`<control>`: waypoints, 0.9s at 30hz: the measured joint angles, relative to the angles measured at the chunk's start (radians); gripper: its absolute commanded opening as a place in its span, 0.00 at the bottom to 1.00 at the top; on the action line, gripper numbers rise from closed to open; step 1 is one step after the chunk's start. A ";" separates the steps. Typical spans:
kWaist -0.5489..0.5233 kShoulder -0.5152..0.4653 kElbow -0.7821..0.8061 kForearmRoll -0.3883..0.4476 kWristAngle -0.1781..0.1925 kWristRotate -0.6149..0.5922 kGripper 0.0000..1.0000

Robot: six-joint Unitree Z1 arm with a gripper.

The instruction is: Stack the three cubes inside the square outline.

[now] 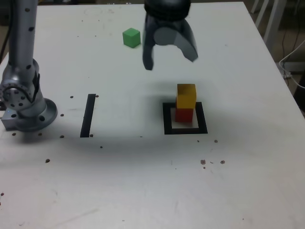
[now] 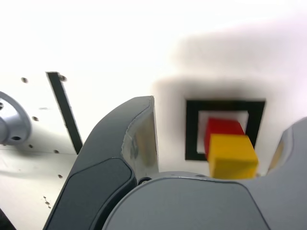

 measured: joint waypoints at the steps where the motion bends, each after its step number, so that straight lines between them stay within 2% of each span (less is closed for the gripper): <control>1: 0.024 -0.004 0.010 0.000 0.001 0.005 0.99; 16: 0.307 -0.016 0.065 -0.003 -0.015 0.071 0.99; 27: 0.521 0.003 0.065 -0.019 -0.006 0.090 0.99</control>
